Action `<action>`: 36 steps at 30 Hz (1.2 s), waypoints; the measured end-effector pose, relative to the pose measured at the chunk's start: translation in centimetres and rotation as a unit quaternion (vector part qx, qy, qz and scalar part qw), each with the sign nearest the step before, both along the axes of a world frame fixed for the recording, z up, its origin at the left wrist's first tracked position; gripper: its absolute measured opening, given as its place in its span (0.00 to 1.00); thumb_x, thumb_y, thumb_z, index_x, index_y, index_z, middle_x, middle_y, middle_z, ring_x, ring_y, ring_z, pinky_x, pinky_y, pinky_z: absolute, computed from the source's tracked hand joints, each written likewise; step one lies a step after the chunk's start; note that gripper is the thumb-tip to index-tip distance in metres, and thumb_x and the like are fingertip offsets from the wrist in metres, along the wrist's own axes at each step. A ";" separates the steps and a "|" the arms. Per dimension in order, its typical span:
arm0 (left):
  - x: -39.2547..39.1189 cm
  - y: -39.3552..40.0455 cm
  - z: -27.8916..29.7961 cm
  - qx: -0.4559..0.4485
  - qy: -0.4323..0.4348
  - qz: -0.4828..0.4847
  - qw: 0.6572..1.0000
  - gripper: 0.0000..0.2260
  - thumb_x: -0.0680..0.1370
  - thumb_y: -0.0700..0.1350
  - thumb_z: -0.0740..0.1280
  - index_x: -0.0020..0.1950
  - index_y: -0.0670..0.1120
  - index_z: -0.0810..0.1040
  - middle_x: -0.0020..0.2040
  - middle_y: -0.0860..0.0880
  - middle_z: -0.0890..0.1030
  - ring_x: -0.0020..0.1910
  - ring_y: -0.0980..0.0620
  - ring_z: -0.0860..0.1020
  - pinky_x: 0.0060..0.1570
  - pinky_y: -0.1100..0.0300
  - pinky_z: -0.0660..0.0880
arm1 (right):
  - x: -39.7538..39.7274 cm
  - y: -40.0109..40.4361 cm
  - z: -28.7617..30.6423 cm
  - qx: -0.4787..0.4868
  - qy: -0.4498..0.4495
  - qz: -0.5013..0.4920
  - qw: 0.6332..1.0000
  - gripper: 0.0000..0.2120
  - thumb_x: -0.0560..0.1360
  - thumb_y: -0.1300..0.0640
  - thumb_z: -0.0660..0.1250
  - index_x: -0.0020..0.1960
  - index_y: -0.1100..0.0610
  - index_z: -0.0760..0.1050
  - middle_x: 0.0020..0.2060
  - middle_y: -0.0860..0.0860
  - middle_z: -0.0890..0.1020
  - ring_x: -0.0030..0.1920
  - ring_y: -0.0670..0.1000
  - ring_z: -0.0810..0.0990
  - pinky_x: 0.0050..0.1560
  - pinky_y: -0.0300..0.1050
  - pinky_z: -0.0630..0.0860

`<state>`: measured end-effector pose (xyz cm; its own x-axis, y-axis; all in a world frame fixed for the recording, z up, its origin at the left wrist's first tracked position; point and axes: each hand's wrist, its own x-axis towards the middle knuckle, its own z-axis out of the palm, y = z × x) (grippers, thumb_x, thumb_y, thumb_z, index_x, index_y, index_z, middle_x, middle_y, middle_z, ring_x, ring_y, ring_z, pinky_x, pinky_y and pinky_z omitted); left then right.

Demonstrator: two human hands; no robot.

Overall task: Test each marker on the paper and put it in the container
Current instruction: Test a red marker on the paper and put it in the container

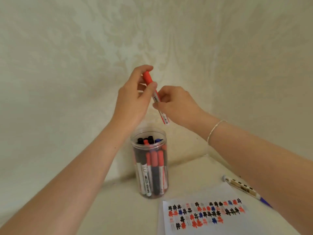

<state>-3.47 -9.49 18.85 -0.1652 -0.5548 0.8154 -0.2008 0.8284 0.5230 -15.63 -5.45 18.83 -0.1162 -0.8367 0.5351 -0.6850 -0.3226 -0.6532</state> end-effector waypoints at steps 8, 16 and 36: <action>2.9 -3.4 -4.2 0.147 -0.279 0.051 0.948 0.05 0.77 0.41 0.65 0.44 0.48 0.80 0.41 0.50 0.82 0.40 0.53 0.81 0.47 0.52 0.78 | 0.3 -3.9 0.5 0.094 -0.010 0.020 0.995 0.12 0.70 0.66 0.68 0.51 0.62 0.70 0.43 0.60 0.80 0.40 0.60 0.83 0.43 0.57 0.82; 1.8 -1.0 -4.1 -0.005 -0.565 0.171 0.807 0.17 0.75 0.56 0.64 0.60 0.49 0.77 0.55 0.48 0.71 0.58 0.48 0.68 0.58 0.53 0.62 | -0.2 -3.1 -2.2 0.056 0.049 -0.005 0.997 0.11 0.65 0.63 0.72 0.38 0.54 0.70 0.33 0.49 0.74 0.33 0.48 0.71 0.32 0.39 0.66; 3.4 3.8 -5.4 0.015 -0.529 0.149 0.835 0.13 0.78 0.49 0.58 0.56 0.45 0.75 0.55 0.47 0.73 0.49 0.43 0.77 0.47 0.51 0.74 | 0.1 3.4 -2.5 0.074 0.137 0.114 0.981 0.06 0.68 0.66 0.67 0.40 0.58 0.80 0.23 0.38 0.74 0.29 0.39 0.71 0.32 0.29 0.67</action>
